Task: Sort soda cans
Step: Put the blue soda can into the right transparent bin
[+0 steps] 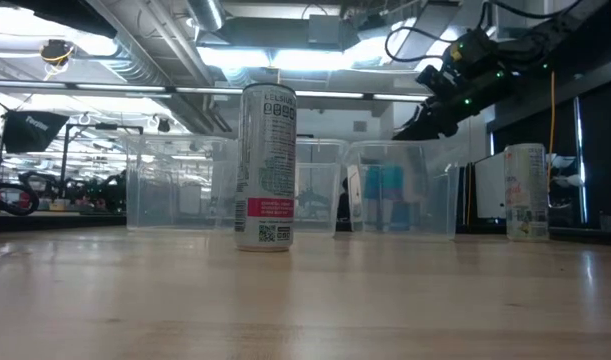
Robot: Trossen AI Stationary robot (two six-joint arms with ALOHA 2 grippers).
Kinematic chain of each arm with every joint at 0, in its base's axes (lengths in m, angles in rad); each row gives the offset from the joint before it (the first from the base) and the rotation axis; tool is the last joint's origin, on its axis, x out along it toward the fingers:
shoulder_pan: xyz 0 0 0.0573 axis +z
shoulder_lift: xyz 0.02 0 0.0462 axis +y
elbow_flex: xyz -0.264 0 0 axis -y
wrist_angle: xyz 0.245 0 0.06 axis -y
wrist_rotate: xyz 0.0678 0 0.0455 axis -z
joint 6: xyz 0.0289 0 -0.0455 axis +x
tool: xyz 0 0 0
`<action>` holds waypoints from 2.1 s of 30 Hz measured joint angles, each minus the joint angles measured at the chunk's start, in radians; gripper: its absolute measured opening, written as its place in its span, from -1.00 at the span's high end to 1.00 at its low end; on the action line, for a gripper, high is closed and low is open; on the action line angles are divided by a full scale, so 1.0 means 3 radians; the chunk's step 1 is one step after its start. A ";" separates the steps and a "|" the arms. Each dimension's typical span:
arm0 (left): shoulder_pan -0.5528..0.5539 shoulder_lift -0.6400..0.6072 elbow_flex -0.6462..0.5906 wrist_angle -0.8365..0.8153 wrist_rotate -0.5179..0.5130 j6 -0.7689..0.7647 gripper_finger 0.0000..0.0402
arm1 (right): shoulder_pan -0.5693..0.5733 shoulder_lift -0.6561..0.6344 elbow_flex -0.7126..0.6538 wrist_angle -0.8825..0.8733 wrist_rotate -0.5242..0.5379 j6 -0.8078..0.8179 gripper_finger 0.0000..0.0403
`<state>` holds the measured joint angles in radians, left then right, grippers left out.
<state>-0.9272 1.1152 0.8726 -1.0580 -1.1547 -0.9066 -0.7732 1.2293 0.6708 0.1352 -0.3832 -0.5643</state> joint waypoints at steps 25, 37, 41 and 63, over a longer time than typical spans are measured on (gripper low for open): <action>0.0001 0.0000 0.0000 0.0001 -0.0039 0.0009 -0.63 | 0.0109 -0.0001 0.0001 0.0290 0.0026 0.0114 -0.20; 0.0001 0.0000 0.0000 0.0002 -0.0123 0.0071 -0.63 | 0.0245 0.0071 0.0001 0.0661 0.0049 0.0356 -0.20; 0.0001 0.0000 0.0000 0.0001 -0.0145 0.0096 -0.63 | 0.0242 0.0340 0.0001 0.0979 -0.0020 0.0474 -0.20; 0.0001 -0.0001 0.0000 0.0003 -0.0207 0.0168 -0.63 | 0.0089 0.1124 0.0009 0.1308 -0.0167 0.0380 -0.20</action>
<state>-0.9268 1.1149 0.8726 -1.0573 -1.2167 -0.8562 -0.7464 1.5667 0.6735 0.5277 -0.4332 -0.4502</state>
